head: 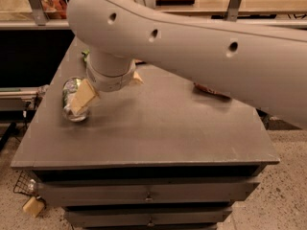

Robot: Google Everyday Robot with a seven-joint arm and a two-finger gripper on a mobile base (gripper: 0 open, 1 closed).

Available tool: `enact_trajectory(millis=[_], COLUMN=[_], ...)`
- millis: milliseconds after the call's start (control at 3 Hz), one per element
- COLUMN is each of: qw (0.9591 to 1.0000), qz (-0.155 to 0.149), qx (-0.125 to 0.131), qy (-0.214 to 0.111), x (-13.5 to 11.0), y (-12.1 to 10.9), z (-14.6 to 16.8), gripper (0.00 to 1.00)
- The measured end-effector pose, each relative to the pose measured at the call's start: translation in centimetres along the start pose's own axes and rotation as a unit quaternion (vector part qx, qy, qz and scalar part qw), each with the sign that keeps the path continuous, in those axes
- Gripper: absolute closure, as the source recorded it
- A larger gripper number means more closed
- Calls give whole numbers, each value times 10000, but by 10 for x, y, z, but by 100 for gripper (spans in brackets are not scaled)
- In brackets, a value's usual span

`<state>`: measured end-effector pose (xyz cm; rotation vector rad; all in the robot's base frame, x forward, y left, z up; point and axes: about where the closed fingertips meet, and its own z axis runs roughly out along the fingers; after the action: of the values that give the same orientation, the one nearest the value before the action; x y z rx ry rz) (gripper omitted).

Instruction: Place green can upright

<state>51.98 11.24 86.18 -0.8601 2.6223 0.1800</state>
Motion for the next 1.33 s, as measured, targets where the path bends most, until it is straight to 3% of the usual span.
enact_trajectory(millis=[333,667,1333], qw=[9993,9966,9953], qz=[-19,32,364], qx=[-338,-753,-893], qy=[187,331,19], x=[8,9,-34], y=[18,56,106], z=[-2,9,19], gripper=[0,0,0])
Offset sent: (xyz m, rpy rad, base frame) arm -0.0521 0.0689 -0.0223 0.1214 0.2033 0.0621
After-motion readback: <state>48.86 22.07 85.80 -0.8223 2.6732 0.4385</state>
